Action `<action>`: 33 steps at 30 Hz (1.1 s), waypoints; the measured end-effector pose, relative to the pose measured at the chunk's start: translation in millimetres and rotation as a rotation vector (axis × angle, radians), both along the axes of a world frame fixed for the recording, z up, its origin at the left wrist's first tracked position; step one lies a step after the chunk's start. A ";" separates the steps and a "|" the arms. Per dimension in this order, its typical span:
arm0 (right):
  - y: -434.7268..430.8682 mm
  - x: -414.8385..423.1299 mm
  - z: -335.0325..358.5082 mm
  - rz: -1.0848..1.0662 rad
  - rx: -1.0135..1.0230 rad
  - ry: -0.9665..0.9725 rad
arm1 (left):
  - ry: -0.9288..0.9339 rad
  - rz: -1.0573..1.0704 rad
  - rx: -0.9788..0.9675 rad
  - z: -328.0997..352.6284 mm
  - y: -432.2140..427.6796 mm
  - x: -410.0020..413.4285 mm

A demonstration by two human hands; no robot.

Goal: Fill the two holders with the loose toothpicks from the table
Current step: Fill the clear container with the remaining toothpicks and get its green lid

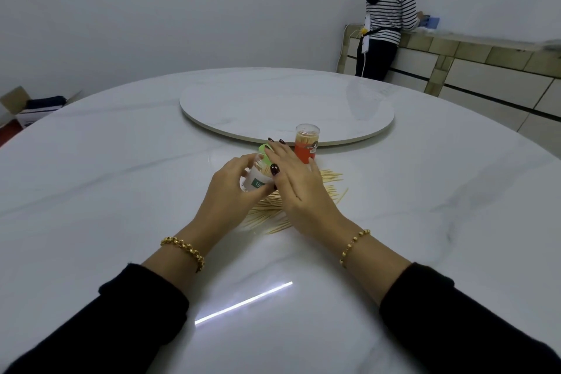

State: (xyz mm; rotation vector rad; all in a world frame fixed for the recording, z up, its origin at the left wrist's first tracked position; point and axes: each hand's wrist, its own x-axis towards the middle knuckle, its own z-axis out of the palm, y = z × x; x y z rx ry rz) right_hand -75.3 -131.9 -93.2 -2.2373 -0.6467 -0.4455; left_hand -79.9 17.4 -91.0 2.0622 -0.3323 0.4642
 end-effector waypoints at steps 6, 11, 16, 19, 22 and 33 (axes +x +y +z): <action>-23.0 25.8 -4.4 -0.108 -0.028 0.008 | 0.022 0.034 0.023 -2.6 5.4 2.9; -52.5 46.1 -8.8 -0.235 -0.273 0.051 | 0.039 0.018 0.023 -3.8 6.2 3.8; -57.2 52.7 -9.8 -0.224 -0.443 0.092 | 0.039 0.021 0.036 -4.6 4.3 3.5; -55.8 55.2 -10.0 -0.223 -0.482 0.088 | 0.031 0.025 0.041 -4.3 3.9 3.4; -54.5 56.9 -10.2 -0.246 -0.469 -0.016 | 0.032 0.025 0.045 -4.3 3.4 3.9; -51.2 51.3 -8.7 -0.306 -0.297 -0.031 | 0.019 0.017 0.060 -4.0 3.0 2.6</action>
